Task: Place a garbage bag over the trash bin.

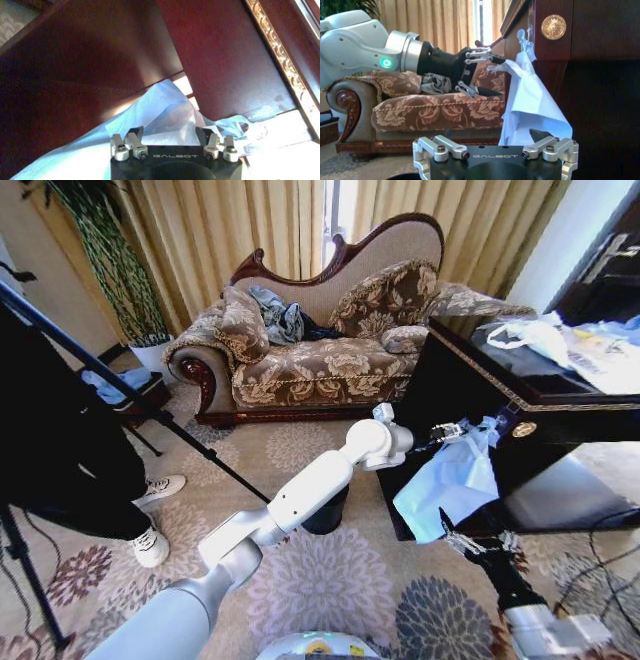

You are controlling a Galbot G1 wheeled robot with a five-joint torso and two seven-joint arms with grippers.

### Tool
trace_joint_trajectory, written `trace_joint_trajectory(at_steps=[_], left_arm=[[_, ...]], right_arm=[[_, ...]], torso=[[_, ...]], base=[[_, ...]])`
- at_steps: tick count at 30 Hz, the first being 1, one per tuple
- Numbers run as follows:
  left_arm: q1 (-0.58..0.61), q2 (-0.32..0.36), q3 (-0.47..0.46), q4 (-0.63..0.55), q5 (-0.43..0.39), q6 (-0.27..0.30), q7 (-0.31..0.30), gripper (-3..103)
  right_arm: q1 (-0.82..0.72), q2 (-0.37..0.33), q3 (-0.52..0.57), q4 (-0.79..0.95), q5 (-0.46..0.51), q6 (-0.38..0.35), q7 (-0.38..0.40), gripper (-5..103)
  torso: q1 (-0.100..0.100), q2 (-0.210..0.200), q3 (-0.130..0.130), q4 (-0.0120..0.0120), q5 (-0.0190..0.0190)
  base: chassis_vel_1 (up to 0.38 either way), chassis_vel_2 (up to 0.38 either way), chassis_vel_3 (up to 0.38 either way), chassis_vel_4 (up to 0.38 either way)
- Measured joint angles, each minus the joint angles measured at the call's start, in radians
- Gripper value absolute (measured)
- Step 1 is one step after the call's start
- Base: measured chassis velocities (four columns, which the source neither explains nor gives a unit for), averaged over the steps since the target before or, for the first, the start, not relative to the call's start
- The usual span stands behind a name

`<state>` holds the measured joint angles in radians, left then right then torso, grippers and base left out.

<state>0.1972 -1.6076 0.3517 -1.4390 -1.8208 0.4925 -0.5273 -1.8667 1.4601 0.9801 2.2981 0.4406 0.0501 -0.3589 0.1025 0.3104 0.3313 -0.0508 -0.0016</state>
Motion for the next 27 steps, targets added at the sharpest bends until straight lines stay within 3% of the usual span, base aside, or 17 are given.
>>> trace_joint_trajectory(at_steps=[7, 11, 24, 27], left_arm=[[-0.012, 0.000, 0.000, 0.016, -0.005, 0.009, 0.008, 57], [-0.016, 0.000, 0.001, 0.012, -0.020, 0.018, 0.008, 55], [-0.028, -0.001, 0.006, 0.000, -0.054, 0.029, 0.008, 65], [-0.032, -0.001, 0.006, 0.006, -0.058, 0.028, 0.011, 58]], right_arm=[[0.000, 0.002, -0.003, 0.000, -0.002, 0.002, -0.003, 100], [-0.001, 0.002, -0.003, -0.002, -0.002, 0.005, -0.004, 100], [-0.001, 0.004, -0.003, -0.003, -0.004, 0.009, -0.005, 100], [0.000, 0.004, -0.004, -0.002, -0.004, 0.009, -0.005, 100]], torso=[[0.000, 0.000, 0.000, 0.0000, 0.0000], [0.000, 0.000, 0.000, 0.0000, 0.0000], [0.000, 0.000, 0.000, 0.0000, 0.0000], [0.000, 0.000, 0.000, 0.0000, 0.0000]], base=[[0.000, 0.000, 0.000, 0.000], [0.000, 0.000, 0.000, 0.000], [0.000, 0.000, 0.000, 0.000], [0.000, 0.000, 0.000, 0.000]])
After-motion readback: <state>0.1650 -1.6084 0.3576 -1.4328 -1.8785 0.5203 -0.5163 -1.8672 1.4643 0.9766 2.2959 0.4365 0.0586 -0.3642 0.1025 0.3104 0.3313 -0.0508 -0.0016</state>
